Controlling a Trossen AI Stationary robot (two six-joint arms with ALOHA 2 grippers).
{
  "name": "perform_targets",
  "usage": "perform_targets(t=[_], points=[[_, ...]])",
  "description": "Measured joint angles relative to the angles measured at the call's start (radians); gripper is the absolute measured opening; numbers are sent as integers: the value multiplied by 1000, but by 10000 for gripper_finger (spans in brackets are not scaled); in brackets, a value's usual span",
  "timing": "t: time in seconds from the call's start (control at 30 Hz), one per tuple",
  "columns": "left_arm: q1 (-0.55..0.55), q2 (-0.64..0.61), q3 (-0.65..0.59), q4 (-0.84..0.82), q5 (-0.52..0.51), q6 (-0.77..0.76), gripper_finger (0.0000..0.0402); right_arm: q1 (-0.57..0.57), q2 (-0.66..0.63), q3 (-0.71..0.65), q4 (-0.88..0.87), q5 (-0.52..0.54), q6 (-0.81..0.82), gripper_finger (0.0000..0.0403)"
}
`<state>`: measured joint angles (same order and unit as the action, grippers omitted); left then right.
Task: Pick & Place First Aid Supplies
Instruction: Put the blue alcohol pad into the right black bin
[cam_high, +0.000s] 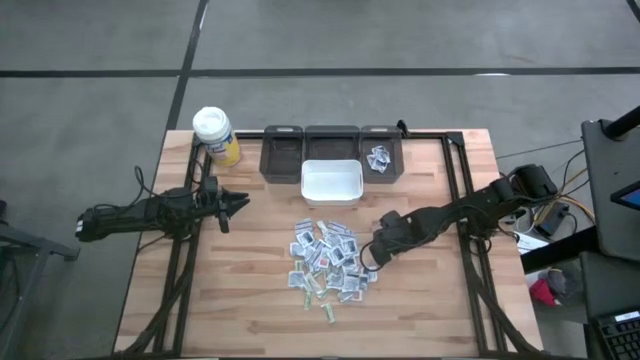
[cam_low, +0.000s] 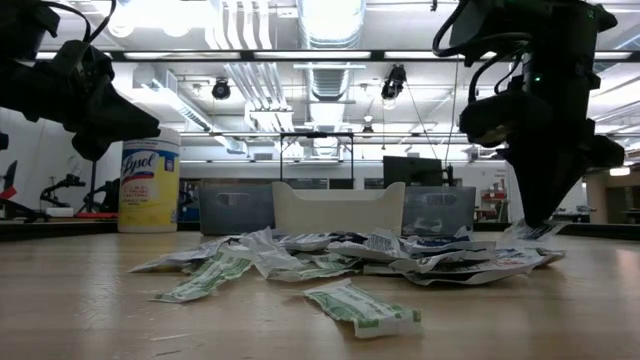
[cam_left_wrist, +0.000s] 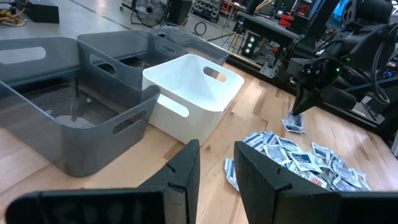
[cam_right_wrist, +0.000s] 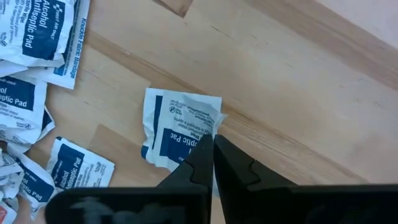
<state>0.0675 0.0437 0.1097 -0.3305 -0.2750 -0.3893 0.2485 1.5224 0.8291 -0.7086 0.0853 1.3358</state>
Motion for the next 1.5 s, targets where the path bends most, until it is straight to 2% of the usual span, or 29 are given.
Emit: perform_targets(t=[0.17,0.47,0.7,0.87,1.23,1.33,1.5], points=[[0,0,0,0,0,0,94,-1,-35,29,-33,27,-2,8],[0,0,0,0,0,0,94,-24,-96,164,-199,208,-73,8],[0,0,0,0,0,0,94,-93,-99,231,-226,341,-169,8],[0,0,0,0,0,0,94,-196,-100,270,-231,390,-249,8],[0,0,0,0,0,0,94,-523,-100,339,-216,406,-422,8],[0,0,0,0,0,0,94,-621,-100,338,-152,347,-484,8],[0,0,0,0,0,0,94,-777,-68,325,-40,176,-573,8]])
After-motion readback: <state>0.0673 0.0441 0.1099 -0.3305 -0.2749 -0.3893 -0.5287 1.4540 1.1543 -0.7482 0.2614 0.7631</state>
